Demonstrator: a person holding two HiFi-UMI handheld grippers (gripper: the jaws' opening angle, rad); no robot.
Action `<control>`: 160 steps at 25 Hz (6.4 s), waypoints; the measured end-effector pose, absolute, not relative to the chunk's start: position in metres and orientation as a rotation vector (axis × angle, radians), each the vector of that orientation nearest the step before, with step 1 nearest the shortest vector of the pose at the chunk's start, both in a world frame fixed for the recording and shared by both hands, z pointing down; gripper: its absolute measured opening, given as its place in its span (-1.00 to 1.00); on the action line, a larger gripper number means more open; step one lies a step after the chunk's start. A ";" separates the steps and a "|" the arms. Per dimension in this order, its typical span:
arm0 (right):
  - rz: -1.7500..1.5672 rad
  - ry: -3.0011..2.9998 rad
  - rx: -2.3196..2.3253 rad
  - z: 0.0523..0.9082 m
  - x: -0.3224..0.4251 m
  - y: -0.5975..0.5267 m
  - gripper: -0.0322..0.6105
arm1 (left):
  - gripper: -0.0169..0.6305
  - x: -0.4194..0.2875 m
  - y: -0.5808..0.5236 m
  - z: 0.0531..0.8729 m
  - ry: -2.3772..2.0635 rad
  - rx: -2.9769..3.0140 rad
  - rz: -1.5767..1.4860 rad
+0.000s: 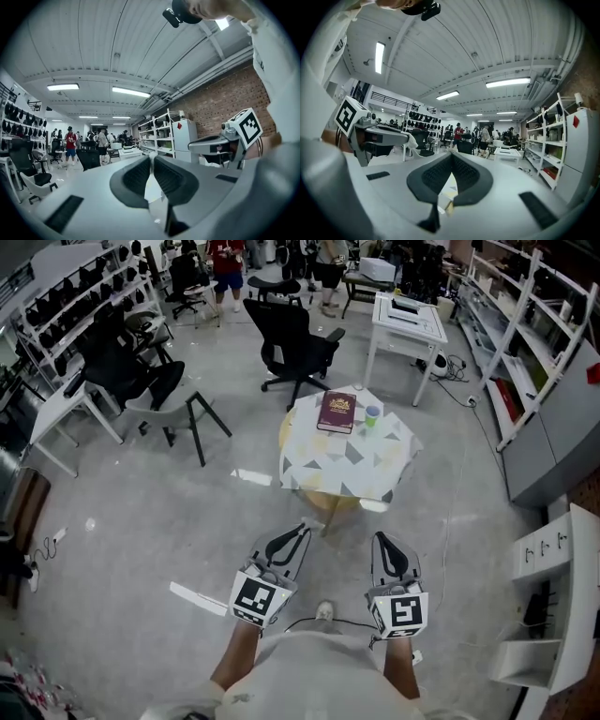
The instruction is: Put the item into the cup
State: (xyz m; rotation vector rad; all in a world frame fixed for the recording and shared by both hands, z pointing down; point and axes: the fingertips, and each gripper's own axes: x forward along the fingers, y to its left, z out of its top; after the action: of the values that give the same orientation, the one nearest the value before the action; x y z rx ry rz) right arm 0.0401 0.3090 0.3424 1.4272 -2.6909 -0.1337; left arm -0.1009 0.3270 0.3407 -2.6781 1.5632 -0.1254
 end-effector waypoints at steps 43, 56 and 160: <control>-0.090 -2.651 1.453 0.352 0.039 0.141 -0.88 | -0.84 -0.109 0.148 0.348 1.591 -2.680 -0.113; -0.077 -2.580 1.516 0.353 0.003 0.090 -0.88 | -0.84 -0.145 0.087 0.346 1.510 -2.732 -0.081; 0.146 -2.518 1.549 0.411 0.100 -0.230 -0.88 | -0.84 -0.041 -0.232 0.391 1.438 -2.789 -0.328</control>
State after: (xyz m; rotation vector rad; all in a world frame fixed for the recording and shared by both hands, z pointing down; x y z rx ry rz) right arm 0.1004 -0.2301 0.4110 1.5491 -2.5183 0.1460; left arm -0.0412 -0.2322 0.3911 -2.7891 1.4376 -0.3278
